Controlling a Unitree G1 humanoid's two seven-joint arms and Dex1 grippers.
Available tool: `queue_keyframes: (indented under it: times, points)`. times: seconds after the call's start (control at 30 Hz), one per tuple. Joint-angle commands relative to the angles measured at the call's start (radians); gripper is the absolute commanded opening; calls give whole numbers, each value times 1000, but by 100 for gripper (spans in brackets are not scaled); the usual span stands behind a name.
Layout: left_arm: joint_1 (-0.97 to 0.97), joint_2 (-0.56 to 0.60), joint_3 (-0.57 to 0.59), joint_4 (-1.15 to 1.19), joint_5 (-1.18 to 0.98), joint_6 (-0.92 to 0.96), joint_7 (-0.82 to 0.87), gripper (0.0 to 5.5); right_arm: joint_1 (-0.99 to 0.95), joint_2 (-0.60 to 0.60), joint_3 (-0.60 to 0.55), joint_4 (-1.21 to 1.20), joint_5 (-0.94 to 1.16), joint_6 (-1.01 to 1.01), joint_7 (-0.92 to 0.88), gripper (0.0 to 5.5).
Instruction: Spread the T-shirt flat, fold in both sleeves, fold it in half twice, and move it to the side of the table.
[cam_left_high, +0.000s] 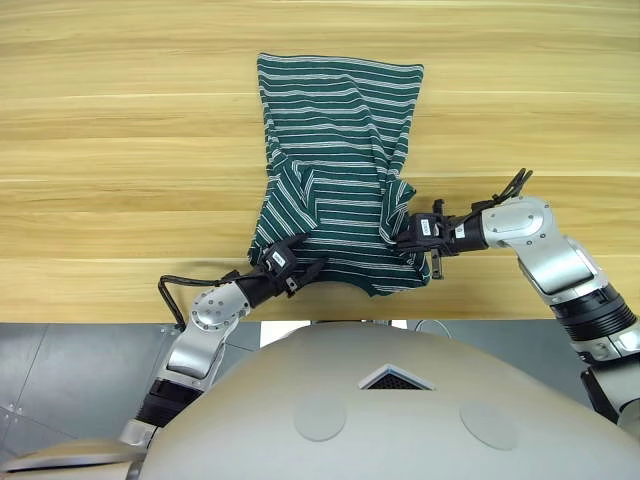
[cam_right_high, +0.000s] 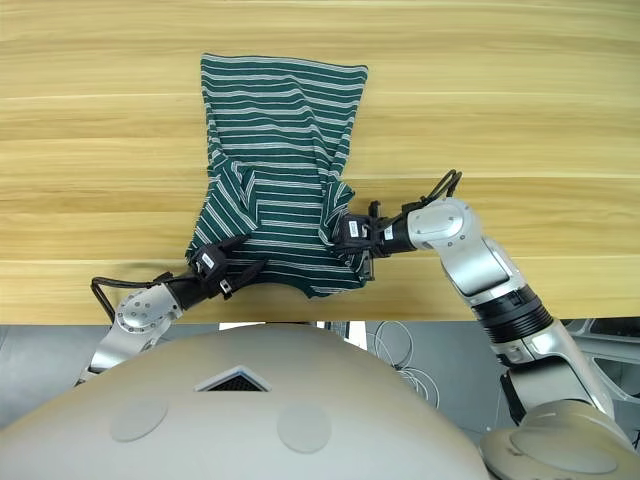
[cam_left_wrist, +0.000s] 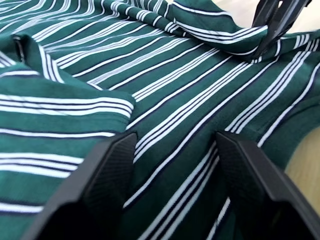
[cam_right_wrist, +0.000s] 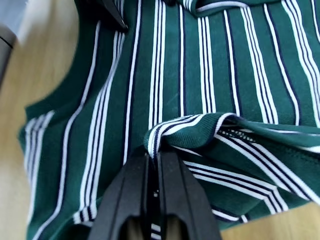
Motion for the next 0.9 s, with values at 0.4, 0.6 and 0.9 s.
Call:
queue_keyframes:
  times: [0.4, 0.6, 0.9]
  points:
    - [43, 17, -22, 11, 36, 49, 22, 279, -8, -31, -92, -79, 165, 39, 64, 243]
    - [56, 40, -5, -5, 35, 53, 21, 279, -81, -39, -193, 129, 154, -35, 40, 243]
    - [52, 45, -7, -14, 27, 60, 13, 279, -218, -14, -193, 478, 18, -230, -33, 243]
